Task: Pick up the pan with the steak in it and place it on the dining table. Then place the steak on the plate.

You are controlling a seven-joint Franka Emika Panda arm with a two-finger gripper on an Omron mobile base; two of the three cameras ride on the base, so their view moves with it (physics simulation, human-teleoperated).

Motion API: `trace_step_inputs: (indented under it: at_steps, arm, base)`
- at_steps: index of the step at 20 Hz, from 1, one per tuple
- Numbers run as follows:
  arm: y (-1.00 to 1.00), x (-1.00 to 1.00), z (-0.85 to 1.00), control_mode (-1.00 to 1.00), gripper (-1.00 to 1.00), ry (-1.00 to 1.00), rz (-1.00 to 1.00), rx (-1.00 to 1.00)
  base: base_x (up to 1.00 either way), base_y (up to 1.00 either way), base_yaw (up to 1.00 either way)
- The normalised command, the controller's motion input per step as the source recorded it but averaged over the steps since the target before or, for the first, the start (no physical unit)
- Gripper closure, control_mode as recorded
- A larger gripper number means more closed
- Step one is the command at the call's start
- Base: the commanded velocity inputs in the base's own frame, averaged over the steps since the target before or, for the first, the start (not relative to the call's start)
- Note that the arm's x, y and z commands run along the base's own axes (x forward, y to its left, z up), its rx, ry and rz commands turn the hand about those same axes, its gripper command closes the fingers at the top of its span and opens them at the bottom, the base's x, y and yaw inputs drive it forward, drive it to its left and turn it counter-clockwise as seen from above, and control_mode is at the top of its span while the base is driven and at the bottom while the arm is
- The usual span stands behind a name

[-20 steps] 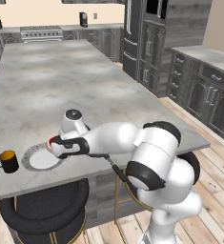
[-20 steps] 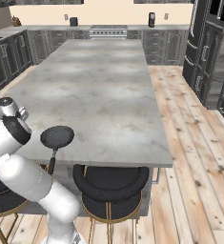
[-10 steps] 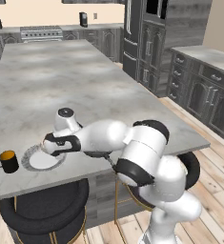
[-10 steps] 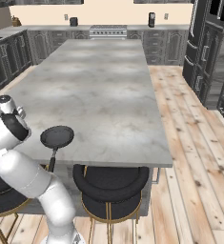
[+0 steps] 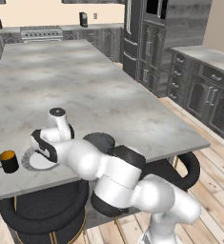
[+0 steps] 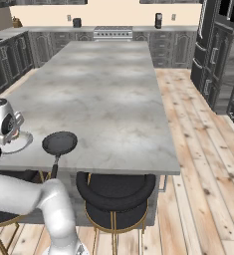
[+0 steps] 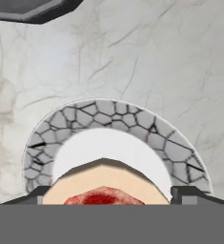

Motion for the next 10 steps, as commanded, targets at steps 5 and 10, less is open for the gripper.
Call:
trace_step_inputs:
  at_steps: [5, 10]
  arm:
    - [0.05, 0.07, -0.24, -1.0, 1.0, 0.11, 0.0, -0.06]
    - [0.14, 0.17, -0.25, -1.0, 1.0, 0.09, -0.02, -0.07]
  base:
    - [0.0, 0.0, 0.0]
    - [0.0, 0.0, 0.0]
